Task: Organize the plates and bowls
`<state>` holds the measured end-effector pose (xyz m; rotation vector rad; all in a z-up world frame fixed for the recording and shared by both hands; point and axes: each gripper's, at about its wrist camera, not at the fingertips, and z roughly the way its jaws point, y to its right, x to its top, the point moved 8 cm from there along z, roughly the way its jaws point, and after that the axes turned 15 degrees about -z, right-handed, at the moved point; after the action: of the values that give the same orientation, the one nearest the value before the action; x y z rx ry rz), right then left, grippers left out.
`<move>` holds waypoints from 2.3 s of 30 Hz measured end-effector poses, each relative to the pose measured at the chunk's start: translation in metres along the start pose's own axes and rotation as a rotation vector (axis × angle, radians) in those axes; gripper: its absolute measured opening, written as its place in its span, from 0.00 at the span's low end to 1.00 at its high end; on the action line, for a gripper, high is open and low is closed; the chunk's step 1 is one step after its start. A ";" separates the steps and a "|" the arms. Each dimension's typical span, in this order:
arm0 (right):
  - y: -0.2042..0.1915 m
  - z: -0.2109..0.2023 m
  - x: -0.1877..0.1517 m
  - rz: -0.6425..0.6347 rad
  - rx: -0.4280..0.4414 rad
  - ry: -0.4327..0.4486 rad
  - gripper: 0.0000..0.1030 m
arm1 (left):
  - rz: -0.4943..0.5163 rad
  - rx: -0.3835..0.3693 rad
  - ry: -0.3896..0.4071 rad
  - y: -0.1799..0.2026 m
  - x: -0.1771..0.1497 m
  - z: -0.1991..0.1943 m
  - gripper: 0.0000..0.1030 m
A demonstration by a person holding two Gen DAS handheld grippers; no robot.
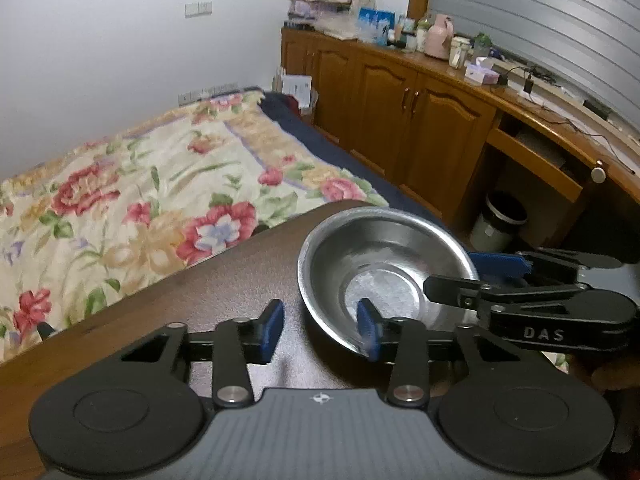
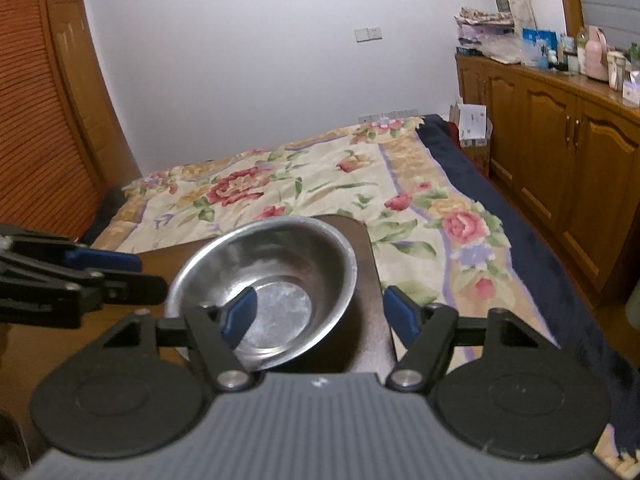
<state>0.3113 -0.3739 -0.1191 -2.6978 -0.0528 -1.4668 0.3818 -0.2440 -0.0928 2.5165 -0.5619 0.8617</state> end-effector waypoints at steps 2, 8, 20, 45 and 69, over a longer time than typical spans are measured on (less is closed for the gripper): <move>0.001 0.002 -0.002 0.020 0.006 -0.007 0.61 | -0.006 0.000 -0.017 -0.001 0.001 0.007 0.36; 0.002 0.006 -0.005 0.056 0.024 -0.024 0.53 | -0.031 -0.008 -0.050 -0.005 0.000 0.020 0.26; -0.007 -0.008 -0.009 0.098 0.074 -0.021 0.22 | -0.029 -0.035 -0.012 0.007 0.002 -0.025 0.18; -0.068 -0.098 0.012 -0.002 0.155 0.082 0.22 | -0.053 -0.013 0.146 0.002 -0.044 -0.157 0.19; -0.103 -0.138 -0.034 -0.056 0.322 0.059 0.16 | -0.177 -0.061 0.152 -0.004 -0.152 -0.206 0.20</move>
<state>0.1714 -0.2814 -0.0681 -2.4132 -0.3337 -1.4118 0.1754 -0.1009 -0.0433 2.3783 -0.3065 0.9437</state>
